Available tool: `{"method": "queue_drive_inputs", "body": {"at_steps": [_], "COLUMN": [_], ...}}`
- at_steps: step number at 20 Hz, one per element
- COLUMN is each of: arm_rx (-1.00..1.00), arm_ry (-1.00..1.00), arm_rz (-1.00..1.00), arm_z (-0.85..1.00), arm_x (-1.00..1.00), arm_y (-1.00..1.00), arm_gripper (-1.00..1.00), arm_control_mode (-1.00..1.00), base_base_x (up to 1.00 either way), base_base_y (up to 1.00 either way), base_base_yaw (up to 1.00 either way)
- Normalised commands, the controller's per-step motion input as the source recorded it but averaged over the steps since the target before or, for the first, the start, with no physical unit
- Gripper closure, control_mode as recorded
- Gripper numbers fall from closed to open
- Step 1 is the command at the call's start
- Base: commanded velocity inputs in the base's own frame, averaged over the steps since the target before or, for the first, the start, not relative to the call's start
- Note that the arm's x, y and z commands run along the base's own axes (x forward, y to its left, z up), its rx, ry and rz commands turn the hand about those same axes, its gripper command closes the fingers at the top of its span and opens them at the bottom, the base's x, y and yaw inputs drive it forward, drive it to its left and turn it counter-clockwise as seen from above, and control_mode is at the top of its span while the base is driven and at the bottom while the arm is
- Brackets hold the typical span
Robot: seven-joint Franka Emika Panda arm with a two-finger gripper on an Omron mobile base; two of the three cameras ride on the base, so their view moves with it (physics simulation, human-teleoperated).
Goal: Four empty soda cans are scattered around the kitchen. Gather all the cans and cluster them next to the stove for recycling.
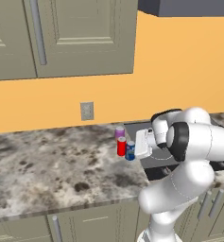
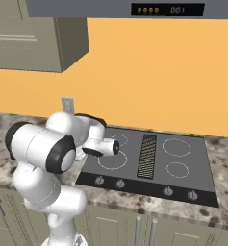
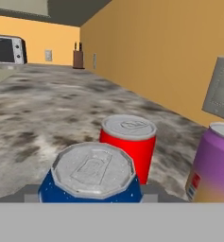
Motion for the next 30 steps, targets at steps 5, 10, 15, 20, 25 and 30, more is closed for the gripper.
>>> {"method": "queue_drive_inputs", "body": {"at_steps": [5, 10, 15, 20, 25, 30], "arm_rx": [0.0, 0.0, 0.0, 0.0, 0.0, -0.01], "arm_ry": [-0.06, -0.02, 0.0, 0.0, 0.0, 0.05], "arm_rz": [0.0, 0.0, 0.0, 0.0, 0.0, 0.0], "arm_z": [-0.28, -0.09, -0.04, 0.01, 0.34, 0.62], "arm_x": [0.0, -0.01, -0.25, -0.34, -0.13, -0.13], "arm_y": [0.0, 0.0, -0.08, -0.1, -0.01, -0.03], "arm_gripper": [-1.0, -1.0, -1.0, -1.0, -1.0, -1.0], "arm_control_mode": [-1.0, -1.0, -1.0, -1.0, -1.0, -1.0], "base_base_x": [0.0, 0.0, 0.0, 0.0, 0.0, 0.0], "base_base_y": [0.0, 0.0, 0.0, 0.0, 0.0, 0.0], "base_base_yaw": [0.0, 0.0, 0.0, 0.0, 0.0, 0.0]}}
